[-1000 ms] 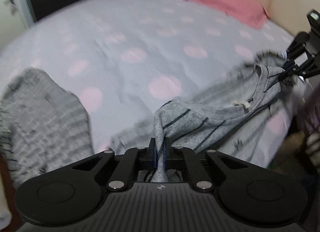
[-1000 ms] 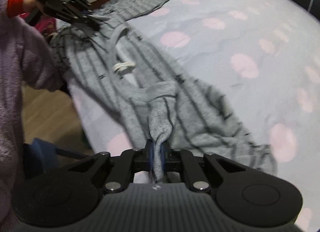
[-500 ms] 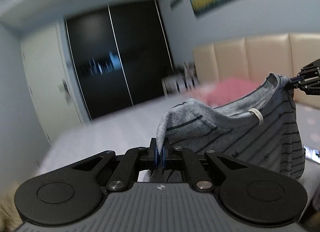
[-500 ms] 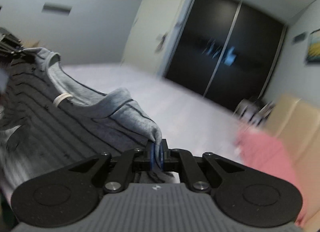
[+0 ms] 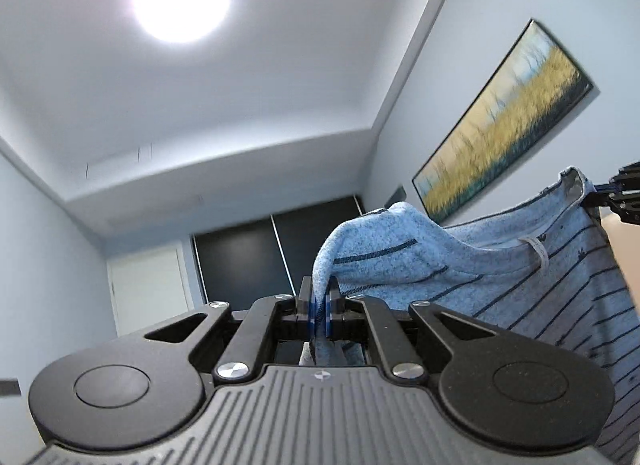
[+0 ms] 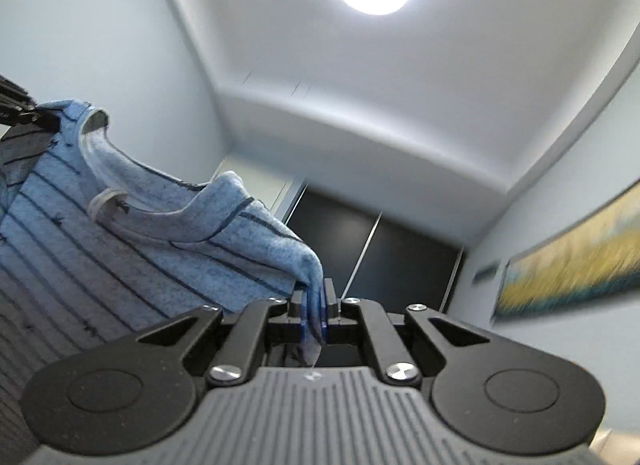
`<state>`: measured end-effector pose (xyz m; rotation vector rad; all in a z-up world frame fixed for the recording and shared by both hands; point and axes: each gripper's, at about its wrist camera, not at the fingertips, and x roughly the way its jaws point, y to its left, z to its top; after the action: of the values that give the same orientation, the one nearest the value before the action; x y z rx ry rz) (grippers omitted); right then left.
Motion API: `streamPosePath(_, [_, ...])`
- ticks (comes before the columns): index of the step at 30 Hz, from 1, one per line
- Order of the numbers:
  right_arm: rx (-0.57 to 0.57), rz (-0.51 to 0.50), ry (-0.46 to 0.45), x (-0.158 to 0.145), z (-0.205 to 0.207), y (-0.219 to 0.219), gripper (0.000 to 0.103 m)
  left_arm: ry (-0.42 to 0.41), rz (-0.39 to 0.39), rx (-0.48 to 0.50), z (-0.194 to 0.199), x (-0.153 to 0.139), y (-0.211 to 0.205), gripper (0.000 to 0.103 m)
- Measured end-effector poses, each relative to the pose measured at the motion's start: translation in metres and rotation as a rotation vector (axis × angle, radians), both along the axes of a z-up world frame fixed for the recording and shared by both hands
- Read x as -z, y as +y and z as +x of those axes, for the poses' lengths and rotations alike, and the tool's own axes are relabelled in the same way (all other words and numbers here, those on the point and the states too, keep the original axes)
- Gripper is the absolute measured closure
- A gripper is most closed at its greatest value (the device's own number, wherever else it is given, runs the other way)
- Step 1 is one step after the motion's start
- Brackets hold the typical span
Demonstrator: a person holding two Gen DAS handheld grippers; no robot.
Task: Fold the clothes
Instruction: 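Lift the shirt up with both grippers, holding it by the shoulders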
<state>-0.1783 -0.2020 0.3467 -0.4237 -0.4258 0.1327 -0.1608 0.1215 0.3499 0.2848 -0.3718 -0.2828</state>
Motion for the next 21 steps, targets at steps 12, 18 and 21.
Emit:
streamPosePath(12, [0.146,-0.055,0.208,-0.042,0.094,0.007,0.096,0.295,0.086,-0.023,0.133,0.014,-0.048,0.100])
streamPosePath(18, [0.262,-0.085,0.352,-0.009,0.189,0.009,0.096,0.393,0.096,-0.093,0.215,0.032,-0.086,0.100])
streamPosePath(21, [0.336,-0.059,0.318,-0.015,0.225,0.011,0.096,0.355,0.020,-0.154,0.246,0.015,-0.099,0.100])
